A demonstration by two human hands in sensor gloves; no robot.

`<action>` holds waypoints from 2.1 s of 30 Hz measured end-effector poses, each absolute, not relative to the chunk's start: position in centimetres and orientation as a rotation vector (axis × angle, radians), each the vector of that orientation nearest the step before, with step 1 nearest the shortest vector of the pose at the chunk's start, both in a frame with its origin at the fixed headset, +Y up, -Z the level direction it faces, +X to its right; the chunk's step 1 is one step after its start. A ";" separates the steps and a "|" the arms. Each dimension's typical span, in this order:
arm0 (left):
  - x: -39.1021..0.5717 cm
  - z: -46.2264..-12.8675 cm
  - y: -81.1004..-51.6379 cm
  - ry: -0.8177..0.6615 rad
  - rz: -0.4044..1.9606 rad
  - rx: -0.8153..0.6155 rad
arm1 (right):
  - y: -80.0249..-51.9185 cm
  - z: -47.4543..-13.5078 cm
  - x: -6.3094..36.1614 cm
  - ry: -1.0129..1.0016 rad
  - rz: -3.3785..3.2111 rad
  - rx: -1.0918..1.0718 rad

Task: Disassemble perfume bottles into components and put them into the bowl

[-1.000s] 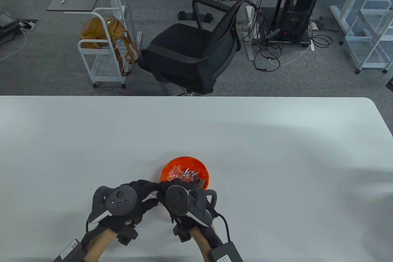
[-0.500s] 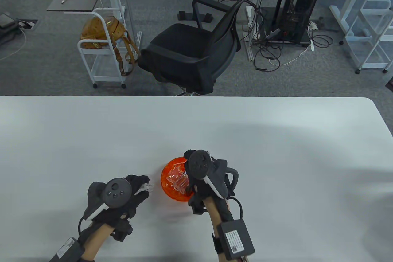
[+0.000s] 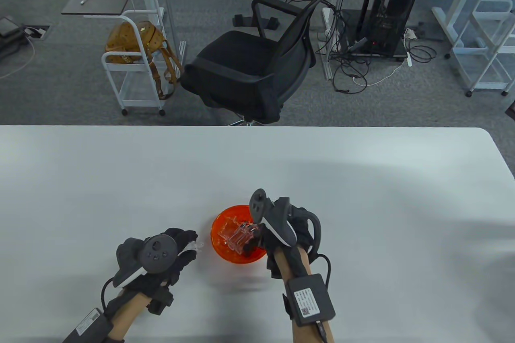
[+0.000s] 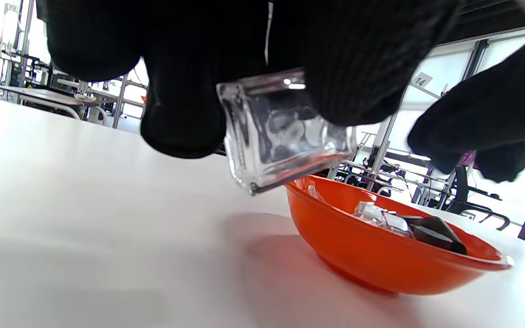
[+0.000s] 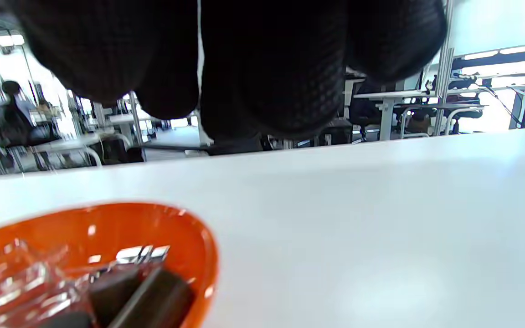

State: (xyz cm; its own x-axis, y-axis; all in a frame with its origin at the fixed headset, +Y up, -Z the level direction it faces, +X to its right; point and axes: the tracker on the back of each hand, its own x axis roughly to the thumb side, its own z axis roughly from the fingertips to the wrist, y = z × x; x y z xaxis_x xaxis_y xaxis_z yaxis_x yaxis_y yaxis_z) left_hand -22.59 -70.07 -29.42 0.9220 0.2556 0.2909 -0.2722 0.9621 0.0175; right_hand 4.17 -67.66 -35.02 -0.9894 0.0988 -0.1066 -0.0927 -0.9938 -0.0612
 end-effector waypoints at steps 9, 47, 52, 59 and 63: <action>-14.8 -34.5 -68.5 -0.250 0.121 0.007 | -68.8 -32.5 9.9 -0.129 2.828 -0.169; -26.0 -30.3 -63.4 -0.234 0.106 0.301 | -66.5 -29.8 7.1 -0.728 3.172 -0.042; -28.7 -28.2 -65.2 -0.204 0.091 0.325 | -66.7 -29.4 6.9 -0.886 3.256 -0.016; -30.4 -27.3 -67.6 -0.176 0.121 0.330 | -67.9 -29.5 7.1 -0.985 3.362 -0.004; -30.0 -27.6 -68.5 -0.191 0.097 0.288 | -68.6 -29.7 7.2 -0.940 3.405 0.008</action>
